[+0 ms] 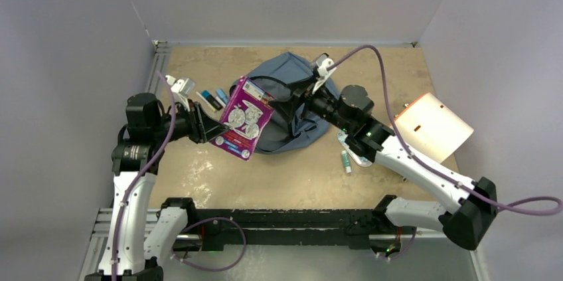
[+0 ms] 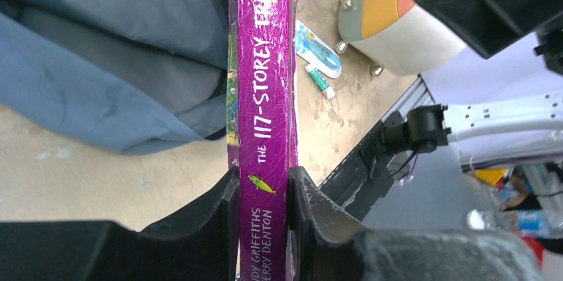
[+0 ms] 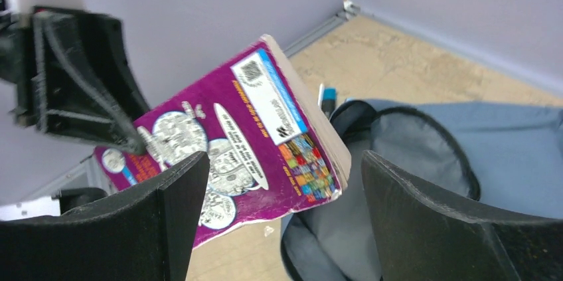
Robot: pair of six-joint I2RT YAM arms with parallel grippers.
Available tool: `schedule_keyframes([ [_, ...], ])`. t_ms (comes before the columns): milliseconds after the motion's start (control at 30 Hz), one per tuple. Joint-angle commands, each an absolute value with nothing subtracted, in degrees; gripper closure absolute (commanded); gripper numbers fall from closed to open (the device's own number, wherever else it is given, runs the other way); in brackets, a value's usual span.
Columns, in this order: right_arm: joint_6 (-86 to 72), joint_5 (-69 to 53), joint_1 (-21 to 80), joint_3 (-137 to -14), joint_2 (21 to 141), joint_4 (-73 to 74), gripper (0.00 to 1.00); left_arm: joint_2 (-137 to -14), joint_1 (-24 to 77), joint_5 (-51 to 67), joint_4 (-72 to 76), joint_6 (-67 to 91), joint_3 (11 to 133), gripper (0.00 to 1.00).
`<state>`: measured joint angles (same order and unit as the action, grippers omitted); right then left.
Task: Pack the student bag
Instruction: Pick up the book from the center of the board.
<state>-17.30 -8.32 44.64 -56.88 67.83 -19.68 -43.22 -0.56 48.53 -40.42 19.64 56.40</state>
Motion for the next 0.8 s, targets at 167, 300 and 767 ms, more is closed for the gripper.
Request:
schedule_keyframes([
  [167, 1.40, -17.58, 44.66, -56.60, 60.32, -21.88, 0.13, -48.93, -0.36, 59.80, -33.61, -2.52, 63.11, 1.00],
  [300, 5.78, -20.85, 44.67, -58.27, 60.64, -17.78, 0.13, -48.01, -0.35, 60.10, -29.00, -5.90, 61.56, 1.00],
  [767, -5.45, -22.53, 44.66, -66.50, 62.81, -17.62, 0.19, -40.85, 1.52, 62.27, -18.30, -28.56, 54.66, 1.00],
])
